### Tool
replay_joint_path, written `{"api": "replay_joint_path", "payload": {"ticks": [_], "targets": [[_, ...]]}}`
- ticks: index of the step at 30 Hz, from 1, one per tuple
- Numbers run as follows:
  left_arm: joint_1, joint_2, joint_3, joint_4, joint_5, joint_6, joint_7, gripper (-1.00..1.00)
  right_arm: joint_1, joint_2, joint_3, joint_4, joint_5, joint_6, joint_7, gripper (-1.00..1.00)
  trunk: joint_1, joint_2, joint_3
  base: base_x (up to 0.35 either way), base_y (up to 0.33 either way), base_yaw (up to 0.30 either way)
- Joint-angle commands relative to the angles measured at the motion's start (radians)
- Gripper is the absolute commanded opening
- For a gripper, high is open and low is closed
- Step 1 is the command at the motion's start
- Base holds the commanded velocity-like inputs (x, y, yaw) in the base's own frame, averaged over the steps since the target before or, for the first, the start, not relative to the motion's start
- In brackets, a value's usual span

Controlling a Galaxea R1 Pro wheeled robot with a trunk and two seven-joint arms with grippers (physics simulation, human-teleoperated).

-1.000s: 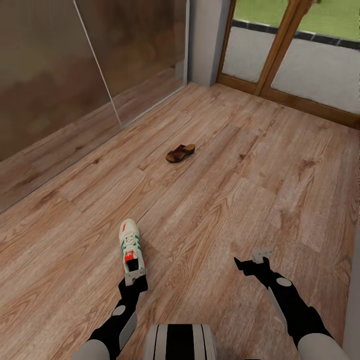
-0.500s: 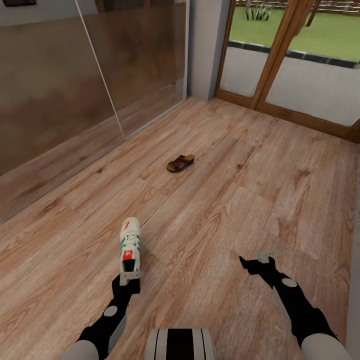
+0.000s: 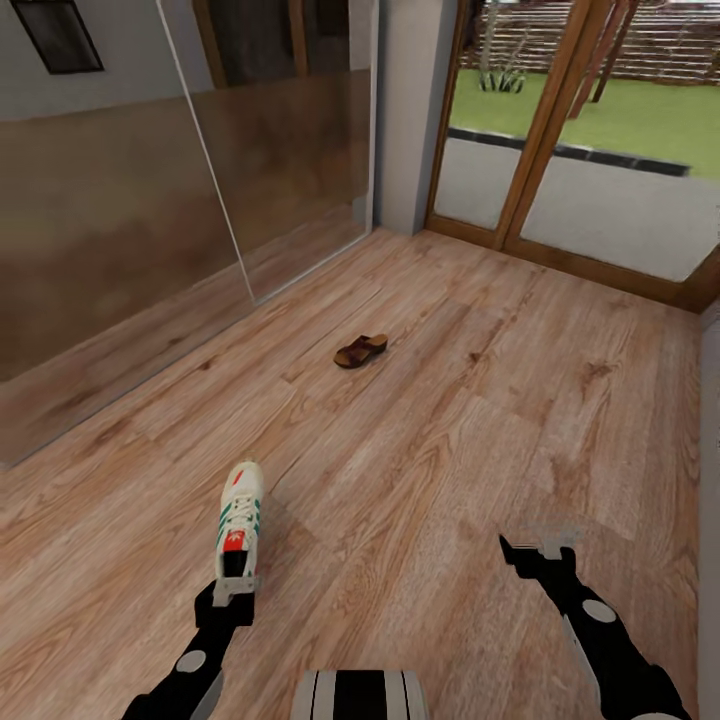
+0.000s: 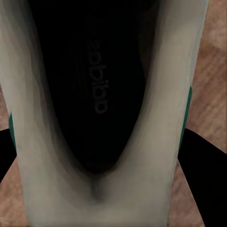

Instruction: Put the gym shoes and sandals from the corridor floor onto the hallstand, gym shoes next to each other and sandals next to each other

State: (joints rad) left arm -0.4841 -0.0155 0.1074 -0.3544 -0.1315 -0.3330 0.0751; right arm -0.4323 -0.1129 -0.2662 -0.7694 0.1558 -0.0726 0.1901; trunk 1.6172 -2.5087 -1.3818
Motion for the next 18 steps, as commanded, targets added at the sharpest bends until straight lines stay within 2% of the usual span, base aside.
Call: {"api": "replay_joint_path", "payload": {"ticks": [1,4,6,9,10,12,18], "targets": [[0.014,0.000,0.006,0.002,-0.010,-0.005,0.004,-1.00,0.026,0.002,-0.005,0.027,0.009,-0.053,-0.019,1.00,-0.001,0.000,0.005,0.000,0.000,0.000],[0.036,-0.001,0.007,0.003,-0.010,-0.011,0.007,-1.00,0.053,0.002,-0.006,0.097,0.009,-0.136,-0.039,1.00,-0.002,0.001,0.021,0.000,0.000,0.000],[0.068,-0.001,0.010,0.003,-0.009,-0.018,0.010,-1.00,0.065,0.000,-0.006,0.224,0.008,-0.243,-0.050,1.00,-0.003,0.001,0.032,0.000,0.000,0.000],[0.091,-0.001,0.012,0.003,-0.009,-0.021,0.010,-1.00,0.067,-0.004,-0.008,0.312,0.008,-0.326,-0.057,1.00,-0.004,0.002,0.049,0.000,0.000,0.000],[0.118,0.000,0.013,0.002,-0.011,-0.023,0.011,-1.00,0.068,-0.006,-0.008,0.386,0.008,-0.409,-0.071,1.00,-0.005,0.002,0.054,0.000,0.000,0.000],[0.140,0.002,0.016,0.000,-0.011,-0.028,0.012,-1.00,0.068,-0.006,-0.008,0.432,0.008,-0.457,-0.090,1.00,-0.006,0.003,0.065,0.000,0.000,0.000],[0.188,0.007,0.029,-0.004,-0.011,-0.088,0.013,-1.00,0.069,-0.005,-0.007,0.511,0.008,-0.510,-0.128,1.00,-0.008,0.004,0.097,0.000,0.000,0.000]]}}
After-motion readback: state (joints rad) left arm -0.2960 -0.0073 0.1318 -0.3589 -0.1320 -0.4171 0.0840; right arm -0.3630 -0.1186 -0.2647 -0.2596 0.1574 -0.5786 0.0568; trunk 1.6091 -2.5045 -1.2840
